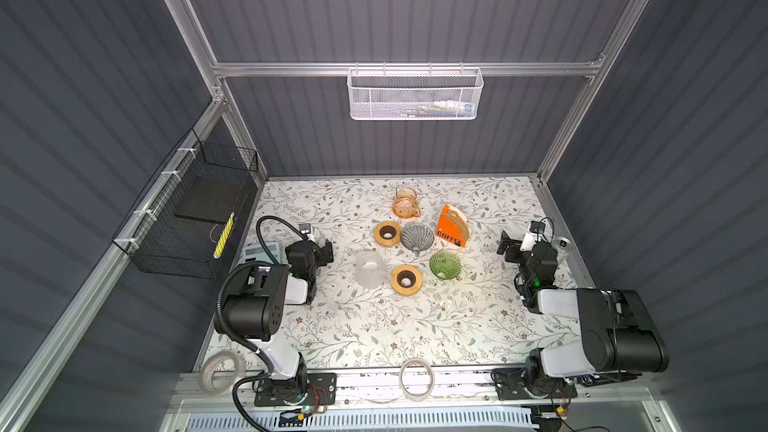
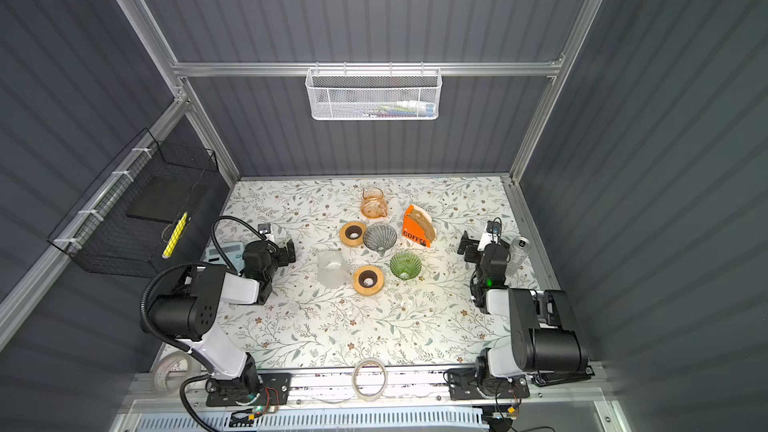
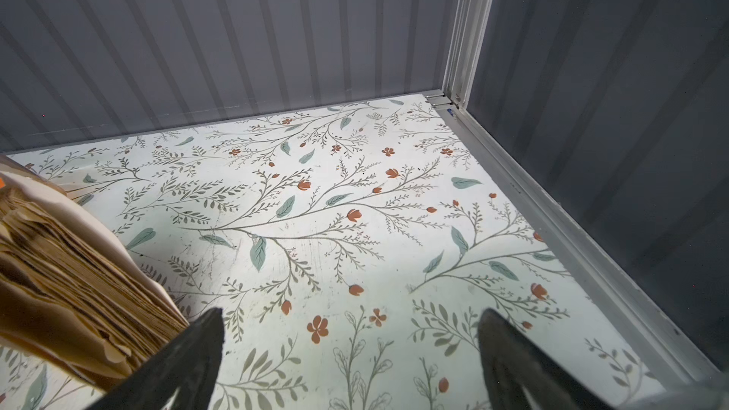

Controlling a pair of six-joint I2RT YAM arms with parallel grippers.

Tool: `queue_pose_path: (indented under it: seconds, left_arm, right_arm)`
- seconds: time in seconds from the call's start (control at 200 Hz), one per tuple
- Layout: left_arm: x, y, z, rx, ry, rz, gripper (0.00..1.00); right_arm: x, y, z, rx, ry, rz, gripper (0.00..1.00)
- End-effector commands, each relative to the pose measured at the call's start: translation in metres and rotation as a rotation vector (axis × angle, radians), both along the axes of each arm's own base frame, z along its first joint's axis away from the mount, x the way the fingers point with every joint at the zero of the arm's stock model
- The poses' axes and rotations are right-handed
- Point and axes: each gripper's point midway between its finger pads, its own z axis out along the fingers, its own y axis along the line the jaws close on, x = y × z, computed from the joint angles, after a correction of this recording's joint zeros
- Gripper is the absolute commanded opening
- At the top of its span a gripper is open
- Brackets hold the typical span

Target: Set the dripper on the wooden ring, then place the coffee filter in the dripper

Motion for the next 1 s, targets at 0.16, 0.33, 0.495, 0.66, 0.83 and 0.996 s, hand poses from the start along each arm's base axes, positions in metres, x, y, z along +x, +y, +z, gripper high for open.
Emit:
queue_pose_path:
  seconds: [0.16, 0.33, 0.495, 0.66, 0.83, 0.996]
  left_arm:
    - [0.0035, -0.0011, -0.0011, 0.013, 0.006, -0.021, 0.99]
    - [0.0039, -0.0011, -0.0006, 0.012, 0.005, -0.020, 1.00]
    - [0.0035, -0.0010, -0.0006, 0.012, 0.005, -0.020, 1.00]
    - [0.0035, -0.0010, -0.0006, 0.012, 0.005, -0.020, 1.00]
    - [0.0039, -0.0013, -0.0006, 0.012, 0.005, -0.022, 0.99]
    - [0.0041, -0.0014, -0.0007, 0.013, 0.006, -0.022, 0.99]
  right_arm:
    - [0.0004, 0.0034, 0.0013, -0.006, -0.008, 0.015, 0.99]
    - [0.0003, 0.0031, 0.0013, -0.007, -0.008, 0.013, 0.99]
    - [0.0004, 0.0034, 0.0013, -0.007, -0.008, 0.015, 0.99]
    - [0.0000, 0.0033, 0.0007, -0.007, -0.007, 0.014, 0.99]
    - [0.0003, 0.0032, 0.0013, -0.007, -0.008, 0.014, 0.99]
    - [0.0017, 0.0031, 0.0001, 0.012, 0.001, 0.033, 0.99]
